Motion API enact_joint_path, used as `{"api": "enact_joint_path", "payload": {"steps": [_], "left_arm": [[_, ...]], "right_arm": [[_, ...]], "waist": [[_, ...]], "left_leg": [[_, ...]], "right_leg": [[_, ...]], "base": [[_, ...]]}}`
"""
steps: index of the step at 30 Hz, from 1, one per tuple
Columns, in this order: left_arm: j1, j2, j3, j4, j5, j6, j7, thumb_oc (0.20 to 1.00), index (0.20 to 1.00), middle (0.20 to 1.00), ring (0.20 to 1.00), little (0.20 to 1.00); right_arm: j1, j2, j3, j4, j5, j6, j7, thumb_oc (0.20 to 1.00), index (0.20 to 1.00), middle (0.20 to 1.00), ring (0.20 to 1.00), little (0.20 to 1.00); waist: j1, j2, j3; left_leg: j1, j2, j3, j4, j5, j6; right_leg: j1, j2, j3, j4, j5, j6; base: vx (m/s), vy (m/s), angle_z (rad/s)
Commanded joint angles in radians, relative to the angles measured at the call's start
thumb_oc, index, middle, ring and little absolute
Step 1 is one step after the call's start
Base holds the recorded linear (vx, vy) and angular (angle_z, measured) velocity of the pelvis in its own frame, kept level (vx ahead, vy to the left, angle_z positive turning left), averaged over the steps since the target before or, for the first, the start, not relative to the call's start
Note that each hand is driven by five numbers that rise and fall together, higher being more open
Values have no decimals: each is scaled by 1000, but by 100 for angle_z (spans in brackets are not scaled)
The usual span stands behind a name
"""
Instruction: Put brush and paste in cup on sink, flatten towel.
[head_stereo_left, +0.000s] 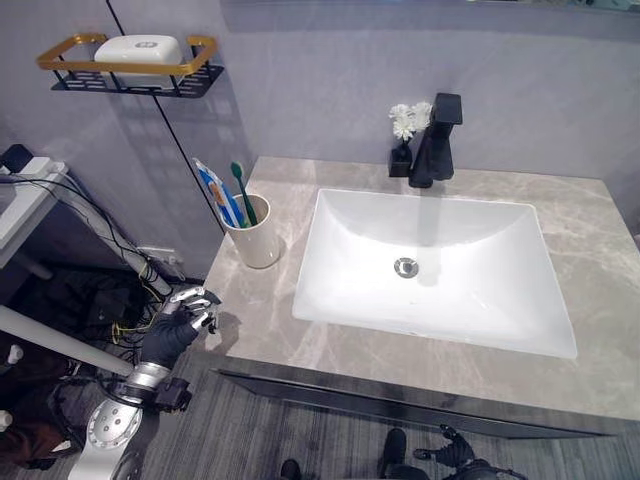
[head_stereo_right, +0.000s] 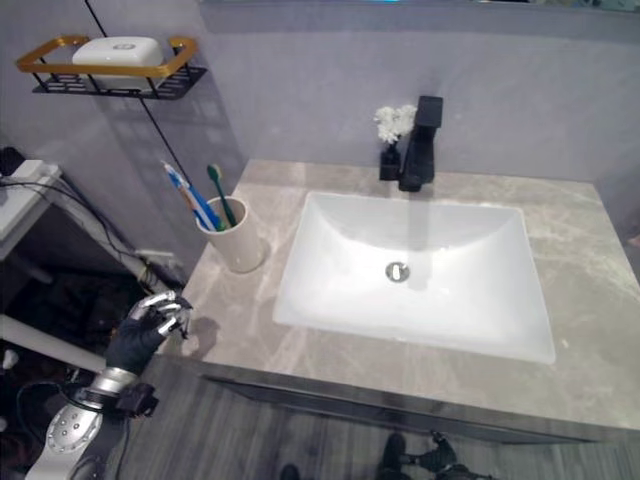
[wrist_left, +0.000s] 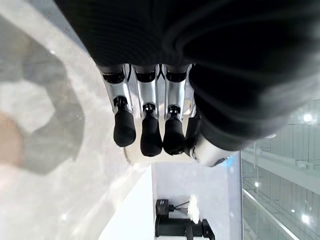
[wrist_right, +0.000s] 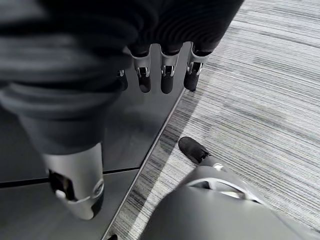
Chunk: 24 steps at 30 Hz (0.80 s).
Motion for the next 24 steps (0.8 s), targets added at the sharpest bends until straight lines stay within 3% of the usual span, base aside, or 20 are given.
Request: {"api": "enact_joint_path", "payload": {"steps": [1, 24], "left_arm": [[-38, 35, 54, -113, 1, -48, 30, 200, 200, 200, 200, 200], [-234, -11, 12, -90, 40, -47, 147, 200, 200, 200, 200, 200]], "right_arm": [[-52, -3, 41, -1, -10, -11, -29, 1000, 1000, 1000, 1000, 1000], [-134, -18, 36, 48, 35, 9, -99, 1000, 1000, 1000, 1000, 1000]], "waist": [[3, -32, 30], [-17, -6, 123]], "left_leg": [[-35, -34, -9, 14, -5, 14], [-157, -20, -8, 10, 34, -6]], "right_leg": [[-44, -33, 56, 40, 0, 56], [-145, -17, 84, 38, -8, 36]], "base": [[-10, -22, 10], [-8, -12, 0]]}}
